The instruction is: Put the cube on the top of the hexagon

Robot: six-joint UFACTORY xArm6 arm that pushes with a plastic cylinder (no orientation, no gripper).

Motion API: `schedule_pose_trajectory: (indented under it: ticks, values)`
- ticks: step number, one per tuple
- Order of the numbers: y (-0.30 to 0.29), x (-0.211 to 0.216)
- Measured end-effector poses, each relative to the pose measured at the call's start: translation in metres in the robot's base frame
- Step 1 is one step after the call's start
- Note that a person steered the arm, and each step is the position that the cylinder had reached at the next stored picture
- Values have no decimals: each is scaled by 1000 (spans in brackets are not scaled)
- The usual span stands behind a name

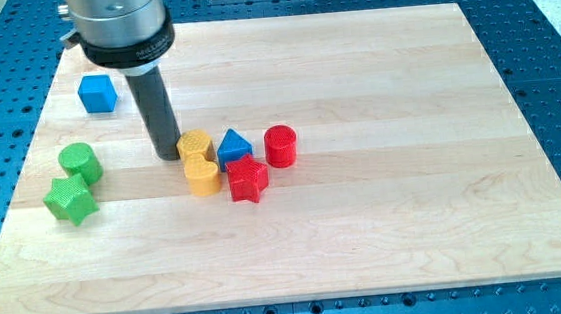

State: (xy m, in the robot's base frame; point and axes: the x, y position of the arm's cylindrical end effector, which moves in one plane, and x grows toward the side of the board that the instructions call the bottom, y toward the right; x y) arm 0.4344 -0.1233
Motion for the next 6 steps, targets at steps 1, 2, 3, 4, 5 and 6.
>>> schedule_pose_trajectory:
  ticks: [1,2,3,4,5,6]
  values:
    - [-9,-12]
    - [-64,-13]
    - [-125,-21]
    - [-154,-81]
    - [-125,-100]
    - [-60,-96]
